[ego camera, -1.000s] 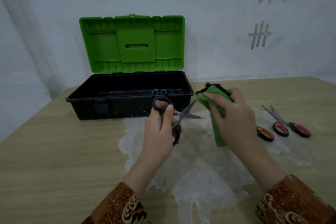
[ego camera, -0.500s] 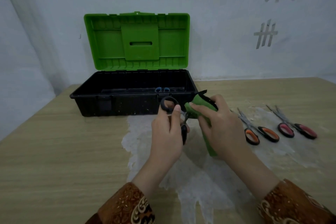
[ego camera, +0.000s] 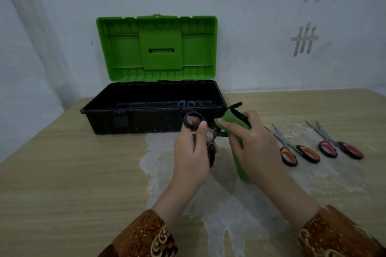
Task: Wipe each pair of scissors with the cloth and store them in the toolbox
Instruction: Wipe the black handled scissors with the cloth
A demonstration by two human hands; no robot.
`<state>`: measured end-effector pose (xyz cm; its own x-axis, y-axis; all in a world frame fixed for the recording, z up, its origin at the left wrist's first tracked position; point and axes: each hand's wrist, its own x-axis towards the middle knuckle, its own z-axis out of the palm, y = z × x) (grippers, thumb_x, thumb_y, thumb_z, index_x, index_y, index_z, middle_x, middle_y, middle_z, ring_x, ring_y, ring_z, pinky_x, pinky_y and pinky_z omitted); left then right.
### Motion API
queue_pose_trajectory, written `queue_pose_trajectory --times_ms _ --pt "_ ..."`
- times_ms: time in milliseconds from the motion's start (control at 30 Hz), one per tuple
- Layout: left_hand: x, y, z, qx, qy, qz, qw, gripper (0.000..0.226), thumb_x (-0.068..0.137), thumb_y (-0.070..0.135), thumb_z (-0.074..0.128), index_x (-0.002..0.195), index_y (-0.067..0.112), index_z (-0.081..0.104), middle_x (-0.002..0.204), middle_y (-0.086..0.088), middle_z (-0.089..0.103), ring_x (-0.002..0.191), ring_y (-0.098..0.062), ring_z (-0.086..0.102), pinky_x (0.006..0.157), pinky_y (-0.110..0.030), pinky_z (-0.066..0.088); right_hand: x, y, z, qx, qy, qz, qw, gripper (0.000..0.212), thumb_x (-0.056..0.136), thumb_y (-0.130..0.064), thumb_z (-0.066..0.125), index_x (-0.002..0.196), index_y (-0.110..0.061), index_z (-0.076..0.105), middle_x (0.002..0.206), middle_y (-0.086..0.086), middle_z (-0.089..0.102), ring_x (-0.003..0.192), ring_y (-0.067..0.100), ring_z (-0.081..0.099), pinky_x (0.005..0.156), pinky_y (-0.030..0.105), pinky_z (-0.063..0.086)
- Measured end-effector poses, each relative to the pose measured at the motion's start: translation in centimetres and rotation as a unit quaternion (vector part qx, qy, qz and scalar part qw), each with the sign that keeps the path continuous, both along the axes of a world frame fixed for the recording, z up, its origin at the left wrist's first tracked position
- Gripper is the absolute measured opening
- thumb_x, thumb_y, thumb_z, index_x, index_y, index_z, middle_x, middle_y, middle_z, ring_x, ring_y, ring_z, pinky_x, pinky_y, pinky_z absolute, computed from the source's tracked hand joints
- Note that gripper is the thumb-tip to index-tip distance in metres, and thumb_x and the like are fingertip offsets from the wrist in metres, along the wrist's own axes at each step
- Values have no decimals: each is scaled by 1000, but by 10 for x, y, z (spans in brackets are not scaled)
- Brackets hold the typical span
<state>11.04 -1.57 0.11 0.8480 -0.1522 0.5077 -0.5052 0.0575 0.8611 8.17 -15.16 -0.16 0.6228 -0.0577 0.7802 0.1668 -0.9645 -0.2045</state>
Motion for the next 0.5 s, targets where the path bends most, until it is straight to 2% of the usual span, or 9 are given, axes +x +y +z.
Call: queue_pose_trajectory --times_ms 100,167,267,400,500 --pt "5 3 -2 5 -8 23 1000 16 102 25 41 91 25 52 72 -20 62 63 -35 60 58 -54 49 -4 13 -3 -42 -1 45 998 31 91 -16 50 114 -20 69 104 12 57 61 26 57 45 36 50" --pt "11 9 -3 19 -42 24 999 13 101 31 41 93 28 52 71 -7 63 62 -27 62 57 -51 51 -3 20 -1 -47 -1 46 998 33 91 -19 45 114 -20 69 104 13 57 60 26 57 44 36 50" --pt "14 13 -2 69 -92 -23 993 11 98 34 41 95 30 50 66 -4 61 53 -21 58 47 -47 48 -1 13 4 -56 -6 -4 998 32 89 -16 48 113 -24 69 102 14 57 55 27 54 39 34 48" --pt "8 10 -2 117 -126 -61 983 13 100 31 40 96 24 50 64 -7 61 53 -16 58 50 -40 48 1 -9 4 -38 1 -74 997 32 82 -4 66 106 -24 71 97 14 56 49 26 48 36 32 44" --pt "6 8 -1 123 -121 -69 983 17 101 31 40 96 20 51 64 -10 62 54 -9 59 50 -26 46 5 -30 1 6 15 -123 992 30 82 -3 67 105 -22 72 93 15 52 47 26 42 37 31 42"
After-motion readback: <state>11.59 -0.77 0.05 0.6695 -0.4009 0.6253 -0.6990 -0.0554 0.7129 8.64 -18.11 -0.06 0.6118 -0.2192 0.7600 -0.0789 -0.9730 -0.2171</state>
